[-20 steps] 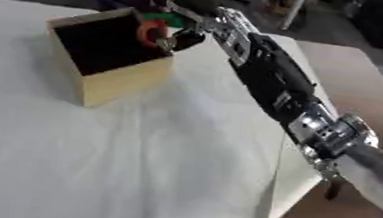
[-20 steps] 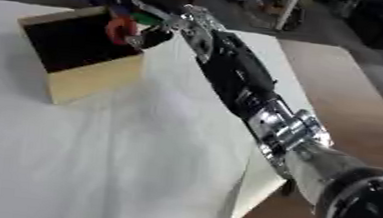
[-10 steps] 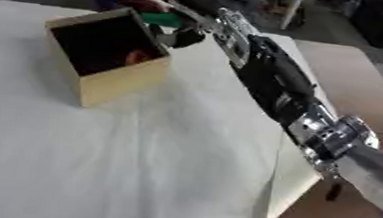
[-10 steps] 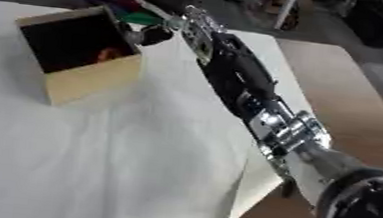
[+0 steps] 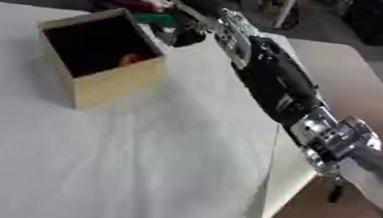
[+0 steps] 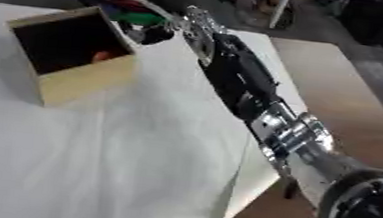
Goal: Pick up objects on the table and place them in the box.
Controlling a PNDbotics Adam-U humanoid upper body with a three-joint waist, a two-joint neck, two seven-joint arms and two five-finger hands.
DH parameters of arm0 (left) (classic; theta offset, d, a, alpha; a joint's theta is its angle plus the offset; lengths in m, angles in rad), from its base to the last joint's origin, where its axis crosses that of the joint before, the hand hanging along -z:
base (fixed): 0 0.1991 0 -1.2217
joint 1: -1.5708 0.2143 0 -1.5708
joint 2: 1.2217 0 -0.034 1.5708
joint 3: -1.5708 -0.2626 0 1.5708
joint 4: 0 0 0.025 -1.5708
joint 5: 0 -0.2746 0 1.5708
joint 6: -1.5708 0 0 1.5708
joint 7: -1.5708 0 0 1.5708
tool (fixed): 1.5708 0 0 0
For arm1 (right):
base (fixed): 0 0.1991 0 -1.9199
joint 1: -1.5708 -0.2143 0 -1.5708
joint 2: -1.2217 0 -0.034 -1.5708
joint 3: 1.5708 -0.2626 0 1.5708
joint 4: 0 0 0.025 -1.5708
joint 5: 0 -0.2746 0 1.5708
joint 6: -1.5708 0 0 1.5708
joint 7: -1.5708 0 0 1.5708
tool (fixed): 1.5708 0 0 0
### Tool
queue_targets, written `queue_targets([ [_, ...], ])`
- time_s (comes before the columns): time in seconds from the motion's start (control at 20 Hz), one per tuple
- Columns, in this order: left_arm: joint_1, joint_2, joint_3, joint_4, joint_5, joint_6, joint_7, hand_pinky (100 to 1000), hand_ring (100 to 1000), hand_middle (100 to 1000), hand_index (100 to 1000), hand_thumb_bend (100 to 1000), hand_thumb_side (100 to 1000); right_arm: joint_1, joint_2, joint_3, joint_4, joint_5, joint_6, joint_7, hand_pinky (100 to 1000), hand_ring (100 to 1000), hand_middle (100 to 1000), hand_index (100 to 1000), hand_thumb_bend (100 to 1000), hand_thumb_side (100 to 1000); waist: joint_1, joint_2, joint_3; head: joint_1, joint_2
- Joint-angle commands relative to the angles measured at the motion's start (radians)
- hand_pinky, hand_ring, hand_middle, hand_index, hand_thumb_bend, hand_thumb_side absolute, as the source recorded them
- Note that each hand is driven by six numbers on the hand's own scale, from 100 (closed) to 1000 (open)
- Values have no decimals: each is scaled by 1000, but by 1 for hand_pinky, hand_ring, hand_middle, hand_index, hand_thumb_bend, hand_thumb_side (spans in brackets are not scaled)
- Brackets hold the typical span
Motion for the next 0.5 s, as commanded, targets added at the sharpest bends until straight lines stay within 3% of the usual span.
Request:
queue_targets([
  [0.05,-1,11,9,-20,-7,4,7,807,640,612,874,100,784,-4,-65,-24,-68,-94,4,14,787,939,803,967,100,219,11,-22,-15,21,-4],
  [0.4,30,16,34,-20,-30,13,36,807,642,613,873,100,785,59,-87,-52,-233,-466,79,129,742,979,794,983,100,415,30,-28,-74,89,9],
  [0.5,40,17,42,-20,-37,16,45,807,642,613,873,100,785,80,-91,-65,-299,-565,105,165,739,976,793,981,100,424,37,-30,-91,111,12],
])
